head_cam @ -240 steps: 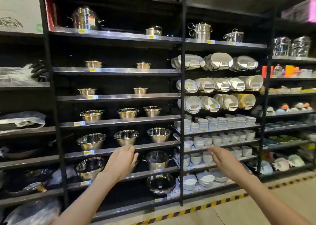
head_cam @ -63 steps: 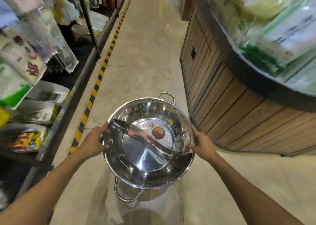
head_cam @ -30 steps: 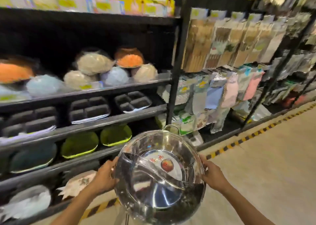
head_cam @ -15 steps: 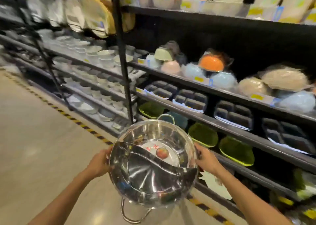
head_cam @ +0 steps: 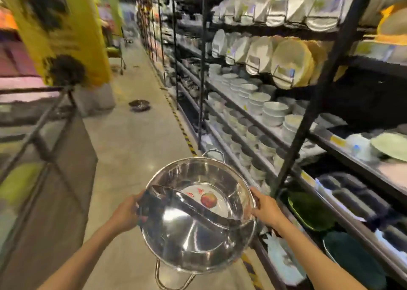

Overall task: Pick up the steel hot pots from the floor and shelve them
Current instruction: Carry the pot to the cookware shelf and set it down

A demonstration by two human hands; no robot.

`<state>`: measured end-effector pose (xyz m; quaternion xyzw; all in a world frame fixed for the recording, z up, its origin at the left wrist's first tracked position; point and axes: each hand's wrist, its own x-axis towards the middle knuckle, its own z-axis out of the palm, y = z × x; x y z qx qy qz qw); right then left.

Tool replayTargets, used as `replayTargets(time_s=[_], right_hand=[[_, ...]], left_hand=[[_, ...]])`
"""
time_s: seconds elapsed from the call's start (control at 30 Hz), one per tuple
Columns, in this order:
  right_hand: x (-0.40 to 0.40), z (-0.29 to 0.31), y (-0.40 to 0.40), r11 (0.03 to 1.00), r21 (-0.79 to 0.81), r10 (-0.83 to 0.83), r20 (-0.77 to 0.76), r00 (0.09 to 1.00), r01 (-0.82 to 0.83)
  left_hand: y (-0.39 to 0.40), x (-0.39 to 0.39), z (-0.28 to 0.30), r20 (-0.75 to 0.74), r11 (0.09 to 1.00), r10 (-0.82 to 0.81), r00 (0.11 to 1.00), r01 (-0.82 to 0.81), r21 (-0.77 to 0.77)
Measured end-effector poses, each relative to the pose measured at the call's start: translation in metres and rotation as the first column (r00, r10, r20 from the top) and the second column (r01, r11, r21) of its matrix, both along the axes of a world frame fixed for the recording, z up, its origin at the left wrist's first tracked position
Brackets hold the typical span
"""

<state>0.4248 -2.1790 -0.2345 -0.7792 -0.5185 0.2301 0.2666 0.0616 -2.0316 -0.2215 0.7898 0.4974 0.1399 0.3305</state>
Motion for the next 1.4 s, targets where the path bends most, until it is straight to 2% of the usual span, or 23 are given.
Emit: replayTargets(time_s=[0.3,0.4,0.6,0.73,0.93,1.1,1.4], right_hand=[[0.009,0.008,0.175,0.964,0.074,0.257,-0.036,0.966,-0.254],[0.021,0.004,0.23,0.955,0.128,0.272,-0.034,0.962,-0.266],[0.056,0.017,0.338,0.946,0.113,0.315,-0.085,0.945,-0.305],[0.07,0.03,0.415,0.931,0.152,0.347,-0.099,0.932,-0.331],[0.078,0.026,0.547,0.929,0.137,0.358,-0.097,0.929,-0.344],[0.083,0.017,0.675,0.942,0.065,0.336,-0.121,0.934,-0.33],[0.089,0.025,0.899,0.96,0.009,0.278,-0.143,0.95,-0.28]], left_hand=[[0.08,-0.013,0.012,0.033,0.983,0.18,0.983,-0.181,0.039],[0.117,-0.003,0.016,0.016,0.978,0.197,0.98,-0.197,0.065],[0.207,0.035,0.029,-0.014,0.978,0.199,0.98,-0.198,0.073],[0.276,0.054,0.03,0.001,0.961,0.255,0.967,-0.253,0.113],[0.405,0.063,0.015,-0.009,0.943,0.32,0.947,-0.318,0.095],[0.535,0.066,0.007,0.047,0.95,0.308,0.95,-0.31,0.044],[0.773,0.064,0.016,0.046,0.955,0.294,0.955,-0.295,0.009]])
